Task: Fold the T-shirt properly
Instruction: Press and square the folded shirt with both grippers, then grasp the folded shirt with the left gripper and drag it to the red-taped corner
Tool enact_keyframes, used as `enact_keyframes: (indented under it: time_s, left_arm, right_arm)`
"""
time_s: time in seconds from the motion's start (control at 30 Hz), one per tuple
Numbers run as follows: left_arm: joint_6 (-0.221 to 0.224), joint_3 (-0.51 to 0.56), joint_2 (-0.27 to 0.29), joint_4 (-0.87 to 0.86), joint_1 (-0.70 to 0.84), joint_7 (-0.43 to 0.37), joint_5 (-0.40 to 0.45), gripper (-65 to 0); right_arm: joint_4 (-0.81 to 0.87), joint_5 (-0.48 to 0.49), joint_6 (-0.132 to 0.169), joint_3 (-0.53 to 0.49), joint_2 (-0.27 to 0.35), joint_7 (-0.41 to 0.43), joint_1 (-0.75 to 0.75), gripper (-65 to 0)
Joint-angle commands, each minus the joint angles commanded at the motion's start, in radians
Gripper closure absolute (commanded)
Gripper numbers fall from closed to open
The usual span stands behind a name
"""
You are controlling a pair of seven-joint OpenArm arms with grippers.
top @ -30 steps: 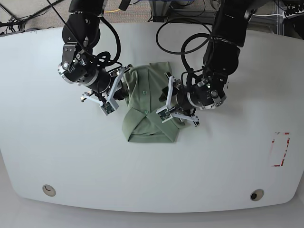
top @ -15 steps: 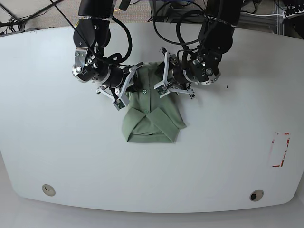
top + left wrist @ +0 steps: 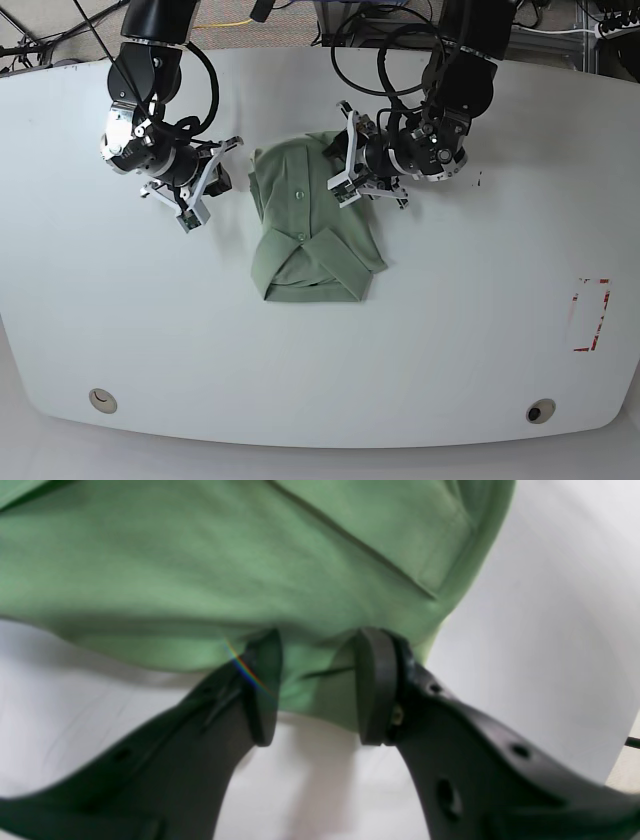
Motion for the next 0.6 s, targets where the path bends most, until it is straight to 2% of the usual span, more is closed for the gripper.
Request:
enact_keyframes:
  time_s: [0.3,0.4,0.5,0.53,0.6]
  left_arm:
    - [0.000,-0.002,0.006,0.216,0.002,0.003,0.005,-23.6]
    - [0.105,0.005,0.037,0.232,-0.012,0.000,0.006,-25.1]
    - [0.242,0.012,0.086,0.227,-0.040,0.000,0.006,-37.2]
    - [0.280,0.015,0.095,0.226,-0.043,0.000,0.006,-39.6]
    - [0.392,0.038,0.127,0.216,-0.060,-0.002,0.008,-43.8]
  right_arm:
    - [0.092,0.000,0.000,0.000,-0.009,-0.006,-0.034,-6.0]
    - [0.091,0.000,0.000,0.000,-0.009,-0.006,-0.035,-6.0]
    - [0.086,0.000,0.000,0.000,-0.009,-0.006,-0.035,-5.9]
    - [0.086,0.000,0.000,0.000,-0.009,-0.006,-0.035,-5.9]
    - [0.086,0.000,0.000,0.000,-0.011,-0.006,-0.034,-5.9]
